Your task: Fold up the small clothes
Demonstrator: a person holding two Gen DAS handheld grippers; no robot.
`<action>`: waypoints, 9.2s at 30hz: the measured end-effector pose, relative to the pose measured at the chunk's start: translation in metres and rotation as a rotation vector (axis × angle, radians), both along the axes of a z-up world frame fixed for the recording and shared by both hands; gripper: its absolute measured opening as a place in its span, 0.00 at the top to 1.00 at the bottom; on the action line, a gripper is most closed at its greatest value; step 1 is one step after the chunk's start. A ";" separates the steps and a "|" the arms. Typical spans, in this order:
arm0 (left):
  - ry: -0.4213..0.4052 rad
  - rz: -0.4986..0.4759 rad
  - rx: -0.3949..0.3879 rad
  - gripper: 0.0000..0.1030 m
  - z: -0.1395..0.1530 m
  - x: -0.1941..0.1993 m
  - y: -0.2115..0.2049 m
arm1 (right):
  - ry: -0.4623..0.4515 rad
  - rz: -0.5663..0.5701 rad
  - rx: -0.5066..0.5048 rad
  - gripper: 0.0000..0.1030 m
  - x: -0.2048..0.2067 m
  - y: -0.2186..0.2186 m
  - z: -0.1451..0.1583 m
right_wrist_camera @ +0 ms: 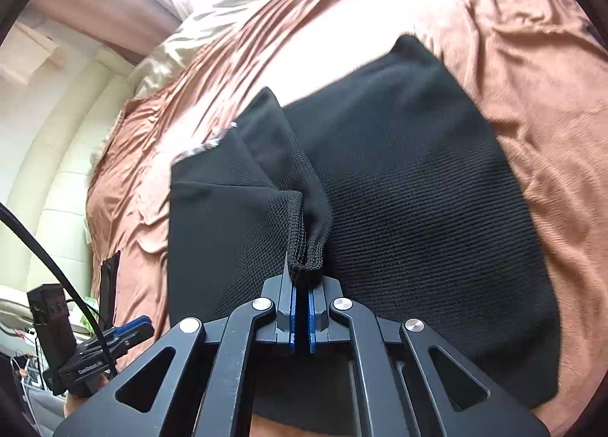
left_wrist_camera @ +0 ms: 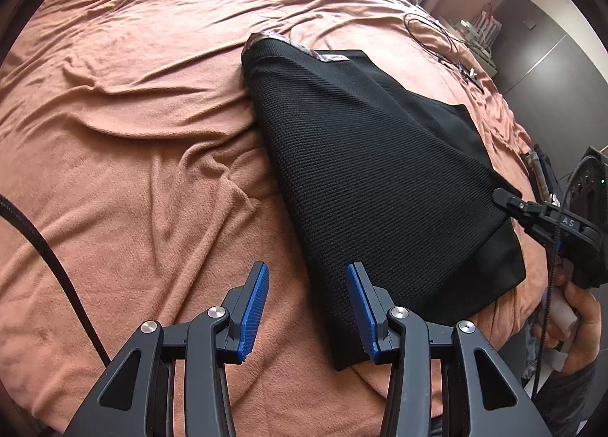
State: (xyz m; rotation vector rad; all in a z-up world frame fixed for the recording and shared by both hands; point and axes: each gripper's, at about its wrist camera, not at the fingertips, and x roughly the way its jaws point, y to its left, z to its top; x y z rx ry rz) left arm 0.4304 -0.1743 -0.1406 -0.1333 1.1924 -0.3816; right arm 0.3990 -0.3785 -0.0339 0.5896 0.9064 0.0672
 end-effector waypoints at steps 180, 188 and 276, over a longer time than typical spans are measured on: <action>0.048 0.049 -0.209 0.63 -0.051 0.126 0.009 | 0.004 0.279 0.173 0.44 0.089 -0.069 -0.051; 0.021 0.051 -0.213 0.91 -0.038 0.124 0.006 | 0.008 0.275 0.030 0.85 0.087 -0.056 -0.033; -0.701 0.308 -0.284 0.94 0.256 -0.291 0.306 | -0.541 0.632 -0.215 0.90 -0.271 0.216 0.187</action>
